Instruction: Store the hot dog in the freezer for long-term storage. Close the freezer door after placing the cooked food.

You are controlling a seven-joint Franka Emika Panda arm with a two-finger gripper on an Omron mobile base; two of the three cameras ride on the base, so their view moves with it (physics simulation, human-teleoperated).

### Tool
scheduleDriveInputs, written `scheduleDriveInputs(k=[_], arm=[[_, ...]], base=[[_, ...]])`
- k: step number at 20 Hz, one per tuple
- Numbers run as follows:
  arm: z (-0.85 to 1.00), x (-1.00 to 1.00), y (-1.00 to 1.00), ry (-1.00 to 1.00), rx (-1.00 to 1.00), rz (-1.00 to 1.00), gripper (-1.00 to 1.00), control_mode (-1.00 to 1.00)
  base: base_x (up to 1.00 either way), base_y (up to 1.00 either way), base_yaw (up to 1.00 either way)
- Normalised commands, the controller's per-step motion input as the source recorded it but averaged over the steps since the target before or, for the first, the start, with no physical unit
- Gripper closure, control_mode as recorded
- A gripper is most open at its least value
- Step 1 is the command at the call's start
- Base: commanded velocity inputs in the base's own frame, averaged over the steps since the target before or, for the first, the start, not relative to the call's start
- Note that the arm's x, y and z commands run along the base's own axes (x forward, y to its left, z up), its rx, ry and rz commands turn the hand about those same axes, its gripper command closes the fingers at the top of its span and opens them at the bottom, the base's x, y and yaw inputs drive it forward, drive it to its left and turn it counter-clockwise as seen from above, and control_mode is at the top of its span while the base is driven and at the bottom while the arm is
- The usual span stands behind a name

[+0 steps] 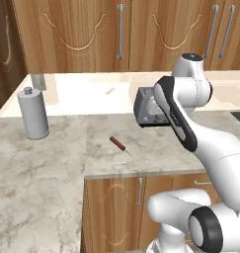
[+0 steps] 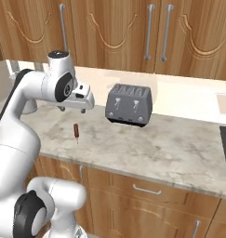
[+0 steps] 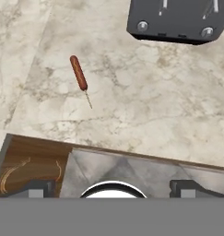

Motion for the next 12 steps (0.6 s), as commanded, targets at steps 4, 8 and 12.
scheduleDriveInputs(k=[4,8,12], arm=[[0.0,0.0,0.0,0.0,0.0,0.0,-1.0,1.0],[0.0,0.18,0.0,0.0,0.0,0.0,-1.0,-1.0],[0.0,0.62,0.11,0.05,-0.01,0.05,-1.0,-1.0]], base=[[0.02,0.44,0.05],[0.03,0.06,0.01],[0.0,0.0,0.0]])
